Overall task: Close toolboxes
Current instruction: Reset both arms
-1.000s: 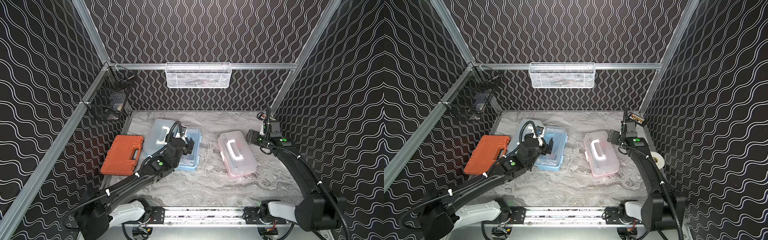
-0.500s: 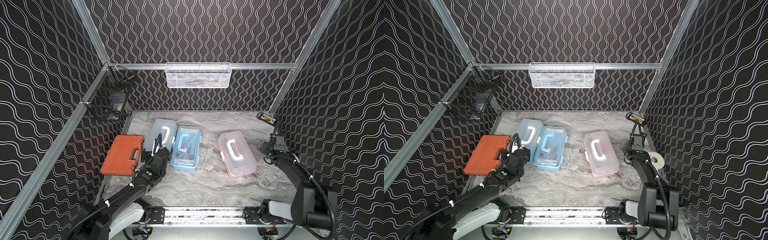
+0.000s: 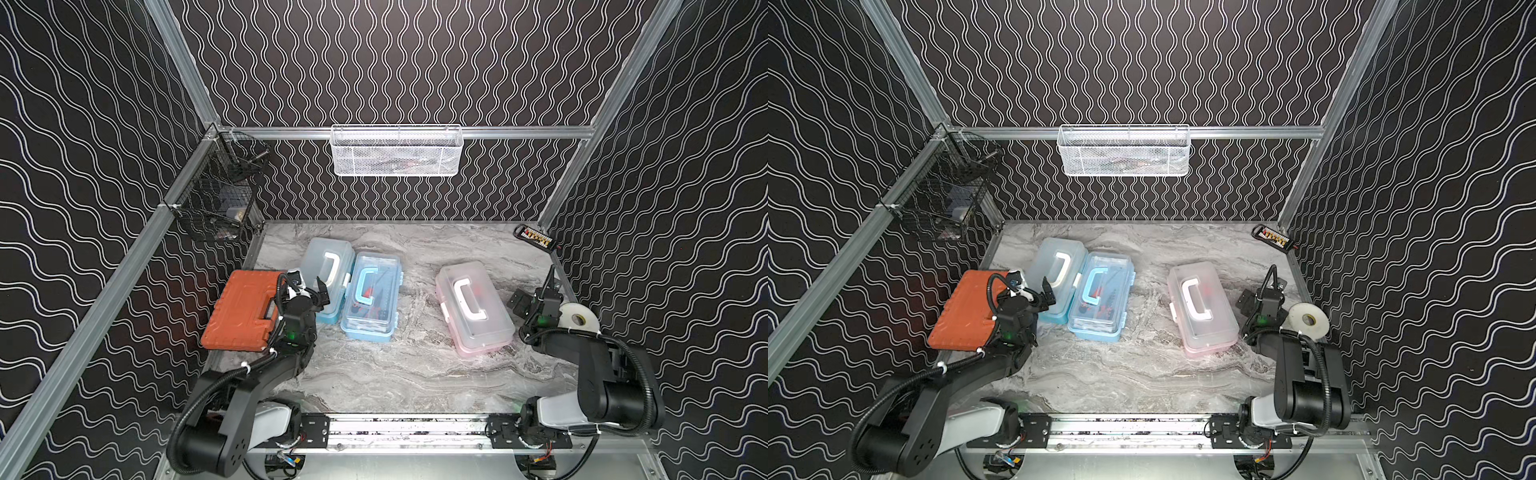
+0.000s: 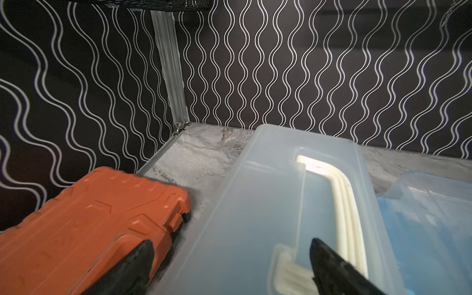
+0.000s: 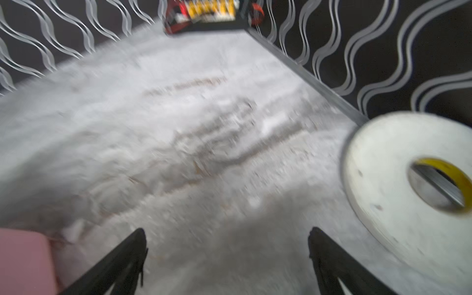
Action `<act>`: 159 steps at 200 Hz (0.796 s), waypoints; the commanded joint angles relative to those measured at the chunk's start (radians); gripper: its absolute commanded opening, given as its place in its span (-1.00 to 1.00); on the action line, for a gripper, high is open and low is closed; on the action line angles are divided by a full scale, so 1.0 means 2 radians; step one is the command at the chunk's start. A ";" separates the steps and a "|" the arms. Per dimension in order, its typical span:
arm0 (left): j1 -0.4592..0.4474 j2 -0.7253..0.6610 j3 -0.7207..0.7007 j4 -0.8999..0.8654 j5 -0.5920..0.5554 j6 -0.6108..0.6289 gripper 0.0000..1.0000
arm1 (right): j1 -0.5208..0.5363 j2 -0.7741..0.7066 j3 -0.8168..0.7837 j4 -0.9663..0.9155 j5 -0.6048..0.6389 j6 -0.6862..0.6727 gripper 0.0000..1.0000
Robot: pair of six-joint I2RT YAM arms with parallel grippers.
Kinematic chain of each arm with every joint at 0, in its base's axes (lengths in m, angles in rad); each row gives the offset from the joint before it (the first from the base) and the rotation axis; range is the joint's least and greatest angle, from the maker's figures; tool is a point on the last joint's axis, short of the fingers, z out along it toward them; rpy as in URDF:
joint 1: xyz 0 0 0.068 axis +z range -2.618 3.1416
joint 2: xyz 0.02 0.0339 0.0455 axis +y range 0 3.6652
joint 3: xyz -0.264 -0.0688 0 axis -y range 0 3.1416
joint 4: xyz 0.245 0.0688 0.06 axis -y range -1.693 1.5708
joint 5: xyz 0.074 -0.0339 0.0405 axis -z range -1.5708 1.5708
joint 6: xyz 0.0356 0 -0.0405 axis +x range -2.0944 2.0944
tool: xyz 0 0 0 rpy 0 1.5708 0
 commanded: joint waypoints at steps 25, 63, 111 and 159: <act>0.029 0.069 0.008 0.008 0.084 0.051 0.98 | -0.001 0.015 0.011 0.068 -0.052 -0.018 0.99; 0.055 0.093 0.019 0.023 0.131 0.027 0.98 | -0.001 0.049 -0.038 0.220 -0.087 -0.018 0.98; 0.056 0.169 -0.001 0.138 0.169 0.035 0.98 | 0.008 0.060 -0.029 0.197 -0.127 -0.046 0.99; 0.057 0.190 0.012 0.133 0.181 0.040 0.98 | 0.019 0.099 -0.024 0.233 -0.105 -0.050 0.99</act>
